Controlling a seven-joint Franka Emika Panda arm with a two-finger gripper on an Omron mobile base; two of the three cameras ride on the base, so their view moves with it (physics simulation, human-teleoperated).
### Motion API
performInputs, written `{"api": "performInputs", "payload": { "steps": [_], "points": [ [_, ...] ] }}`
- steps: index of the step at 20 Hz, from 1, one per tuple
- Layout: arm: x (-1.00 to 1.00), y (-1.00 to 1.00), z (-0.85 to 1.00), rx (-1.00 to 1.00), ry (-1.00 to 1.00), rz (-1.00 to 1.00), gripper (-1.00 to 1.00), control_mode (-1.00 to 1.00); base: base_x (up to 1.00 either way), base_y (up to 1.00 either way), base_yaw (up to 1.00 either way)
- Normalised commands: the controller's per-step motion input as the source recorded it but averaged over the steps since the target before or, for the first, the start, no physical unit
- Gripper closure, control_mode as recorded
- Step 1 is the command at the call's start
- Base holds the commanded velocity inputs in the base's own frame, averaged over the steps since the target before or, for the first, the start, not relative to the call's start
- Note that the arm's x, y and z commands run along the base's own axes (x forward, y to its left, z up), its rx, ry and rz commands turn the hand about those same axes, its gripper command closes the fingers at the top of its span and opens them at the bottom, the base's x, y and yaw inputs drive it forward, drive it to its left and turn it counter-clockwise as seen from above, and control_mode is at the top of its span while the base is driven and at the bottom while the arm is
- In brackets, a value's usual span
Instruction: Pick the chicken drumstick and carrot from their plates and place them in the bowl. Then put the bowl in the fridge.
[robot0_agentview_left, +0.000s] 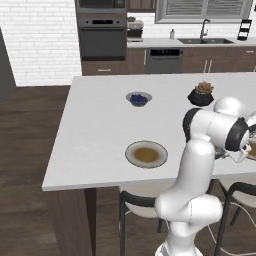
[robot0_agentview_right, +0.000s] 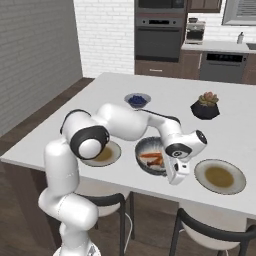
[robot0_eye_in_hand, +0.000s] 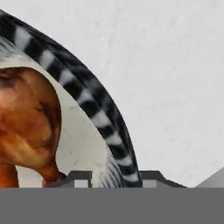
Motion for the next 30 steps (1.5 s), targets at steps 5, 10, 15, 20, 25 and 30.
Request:
{"api": "performInputs", "payload": {
  "steps": [5,10,15,20,25,30],
  "points": [
    [0.02,0.46,0.00,-0.02,-0.02,-0.04,1.00,-1.00,0.00,0.00,0.00],
    [-0.17,0.31,0.29,-0.04,-0.05,-0.01,1.00,-1.00,0.00,0.00,0.00],
    [-0.72,0.73,0.86,-0.30,-0.26,0.00,1.00,-1.00,0.00,0.00,0.00],
    [-0.41,0.88,0.84,-0.38,-0.18,0.00,1.00,-1.00,0.00,0.00,0.00],
    [-0.37,0.47,0.83,-0.17,-0.12,0.01,1.00,-1.00,0.00,0.00,0.00],
    [-0.33,0.10,0.63,0.00,-0.05,0.01,1.00,-1.00,0.00,0.00,0.00]
  ]
}}
